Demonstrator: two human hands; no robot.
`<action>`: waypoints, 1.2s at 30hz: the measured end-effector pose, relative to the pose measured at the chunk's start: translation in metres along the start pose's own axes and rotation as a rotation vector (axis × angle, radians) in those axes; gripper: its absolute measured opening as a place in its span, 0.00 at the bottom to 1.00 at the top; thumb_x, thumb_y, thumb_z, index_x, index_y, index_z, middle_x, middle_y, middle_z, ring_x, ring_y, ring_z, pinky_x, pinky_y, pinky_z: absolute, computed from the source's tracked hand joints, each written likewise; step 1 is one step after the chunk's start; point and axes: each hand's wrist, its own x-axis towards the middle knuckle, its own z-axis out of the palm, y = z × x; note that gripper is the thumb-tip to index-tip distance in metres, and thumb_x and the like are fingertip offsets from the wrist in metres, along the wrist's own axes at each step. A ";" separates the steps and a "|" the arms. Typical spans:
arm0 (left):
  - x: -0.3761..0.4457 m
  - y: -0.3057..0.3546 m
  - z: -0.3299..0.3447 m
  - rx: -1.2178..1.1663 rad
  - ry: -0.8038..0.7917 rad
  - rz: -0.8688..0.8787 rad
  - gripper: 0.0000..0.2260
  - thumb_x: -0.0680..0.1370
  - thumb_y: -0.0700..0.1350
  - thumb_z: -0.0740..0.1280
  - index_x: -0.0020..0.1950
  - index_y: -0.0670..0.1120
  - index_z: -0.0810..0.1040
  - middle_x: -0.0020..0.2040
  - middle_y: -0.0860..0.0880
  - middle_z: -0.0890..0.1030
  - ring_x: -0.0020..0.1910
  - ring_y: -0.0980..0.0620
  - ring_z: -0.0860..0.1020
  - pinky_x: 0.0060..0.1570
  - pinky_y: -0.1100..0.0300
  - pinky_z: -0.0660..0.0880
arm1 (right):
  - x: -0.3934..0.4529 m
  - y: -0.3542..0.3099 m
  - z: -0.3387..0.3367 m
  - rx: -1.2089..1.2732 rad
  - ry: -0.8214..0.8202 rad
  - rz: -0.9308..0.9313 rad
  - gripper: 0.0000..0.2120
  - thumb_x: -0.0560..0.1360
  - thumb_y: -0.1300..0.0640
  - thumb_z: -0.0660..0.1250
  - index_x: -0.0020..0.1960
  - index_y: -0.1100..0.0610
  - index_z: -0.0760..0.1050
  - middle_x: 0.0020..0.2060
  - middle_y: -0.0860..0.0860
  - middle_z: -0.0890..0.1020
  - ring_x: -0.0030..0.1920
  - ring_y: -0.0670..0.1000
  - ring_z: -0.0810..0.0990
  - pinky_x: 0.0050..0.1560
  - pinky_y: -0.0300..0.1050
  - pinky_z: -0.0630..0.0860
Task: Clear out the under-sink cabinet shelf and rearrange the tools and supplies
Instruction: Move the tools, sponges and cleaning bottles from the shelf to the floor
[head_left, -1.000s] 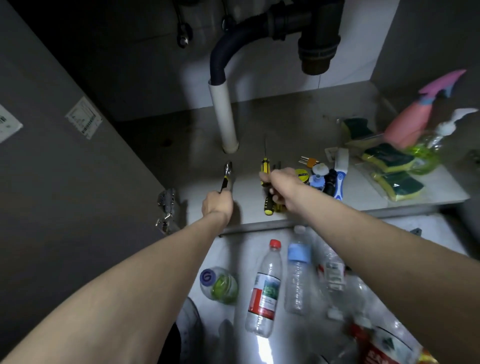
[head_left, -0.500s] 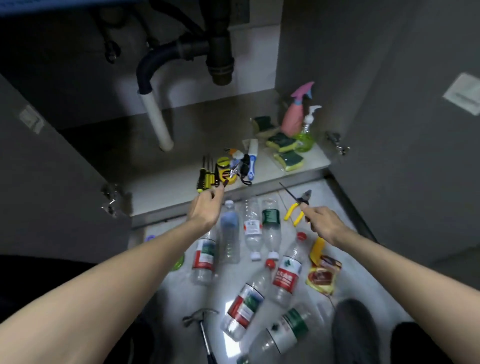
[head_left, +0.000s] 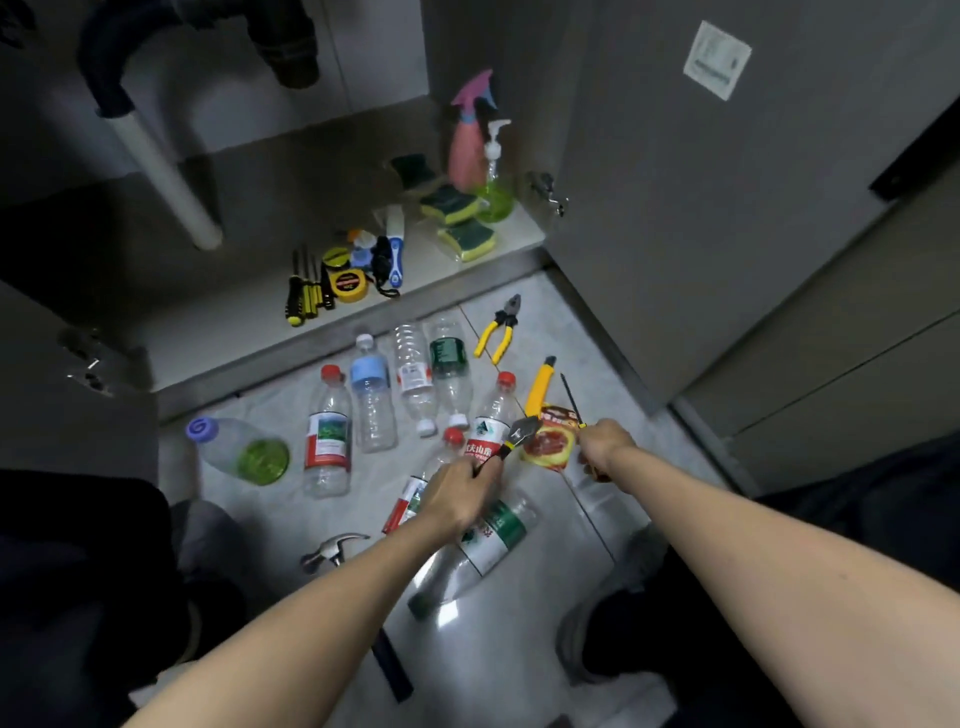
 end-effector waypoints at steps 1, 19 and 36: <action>0.006 0.009 0.011 -0.017 0.003 -0.029 0.25 0.79 0.65 0.53 0.46 0.46 0.78 0.46 0.42 0.82 0.45 0.42 0.80 0.44 0.52 0.74 | 0.002 0.006 0.000 0.022 0.001 0.029 0.08 0.78 0.58 0.61 0.50 0.62 0.74 0.53 0.62 0.82 0.52 0.63 0.82 0.47 0.50 0.77; 0.017 -0.014 0.108 0.045 -0.129 -0.122 0.12 0.84 0.55 0.55 0.54 0.48 0.72 0.52 0.44 0.80 0.52 0.42 0.79 0.46 0.55 0.70 | 0.066 0.053 0.019 0.035 0.112 0.246 0.15 0.77 0.57 0.66 0.62 0.61 0.76 0.61 0.60 0.80 0.61 0.63 0.80 0.55 0.48 0.77; 0.025 -0.024 0.054 -0.002 -0.085 -0.106 0.07 0.76 0.40 0.63 0.50 0.47 0.80 0.48 0.48 0.83 0.48 0.47 0.80 0.48 0.57 0.76 | 0.064 0.057 0.054 -0.154 -0.017 0.120 0.16 0.72 0.53 0.73 0.55 0.59 0.76 0.59 0.59 0.80 0.59 0.61 0.80 0.46 0.42 0.72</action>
